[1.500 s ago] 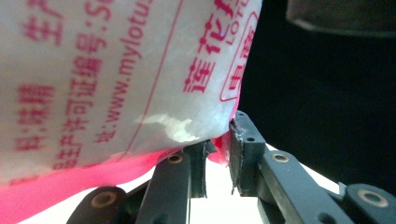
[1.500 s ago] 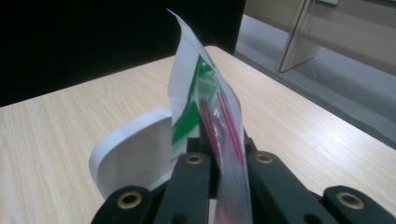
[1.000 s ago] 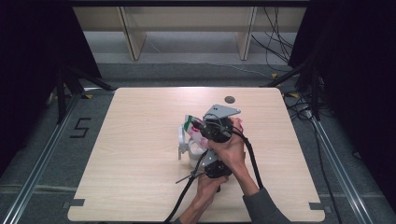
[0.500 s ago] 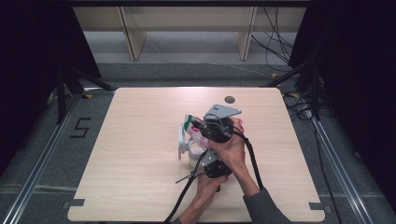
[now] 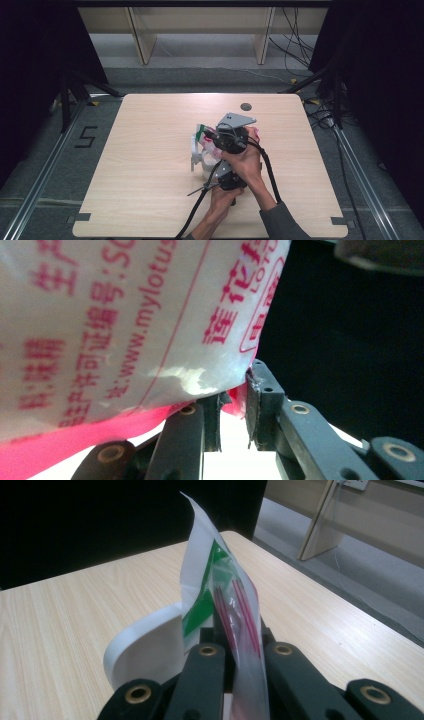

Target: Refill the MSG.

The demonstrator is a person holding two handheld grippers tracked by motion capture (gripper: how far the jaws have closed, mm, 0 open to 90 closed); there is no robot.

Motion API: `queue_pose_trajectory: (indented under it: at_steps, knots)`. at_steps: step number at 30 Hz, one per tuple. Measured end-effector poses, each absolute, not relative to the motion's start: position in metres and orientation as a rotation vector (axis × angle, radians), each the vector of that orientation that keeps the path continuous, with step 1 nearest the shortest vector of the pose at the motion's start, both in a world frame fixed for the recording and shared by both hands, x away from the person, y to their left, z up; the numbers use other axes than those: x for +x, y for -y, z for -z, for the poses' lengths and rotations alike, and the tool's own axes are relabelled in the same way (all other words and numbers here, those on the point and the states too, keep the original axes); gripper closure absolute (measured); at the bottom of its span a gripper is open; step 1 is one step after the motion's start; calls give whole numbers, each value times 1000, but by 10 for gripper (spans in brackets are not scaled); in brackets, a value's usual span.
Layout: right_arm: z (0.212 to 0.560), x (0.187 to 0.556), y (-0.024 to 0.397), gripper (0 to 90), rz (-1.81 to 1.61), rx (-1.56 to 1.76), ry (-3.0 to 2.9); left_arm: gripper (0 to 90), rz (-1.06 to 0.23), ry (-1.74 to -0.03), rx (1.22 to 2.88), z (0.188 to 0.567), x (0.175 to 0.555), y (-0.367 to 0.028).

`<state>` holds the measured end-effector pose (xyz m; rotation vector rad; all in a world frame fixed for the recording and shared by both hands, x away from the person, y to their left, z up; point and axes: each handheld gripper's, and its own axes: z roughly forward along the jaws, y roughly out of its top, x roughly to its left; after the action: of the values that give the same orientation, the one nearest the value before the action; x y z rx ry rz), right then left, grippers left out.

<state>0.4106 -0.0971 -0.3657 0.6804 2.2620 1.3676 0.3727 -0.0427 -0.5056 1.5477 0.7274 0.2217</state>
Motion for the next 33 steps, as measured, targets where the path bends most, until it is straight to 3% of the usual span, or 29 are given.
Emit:
queue_pose_trajectory:
  at_steps: [33]
  knots:
    - [363, 409, 97, 895, -1374, 682, -2276, 778, -213, -712, 1536, 505, 372, 42]
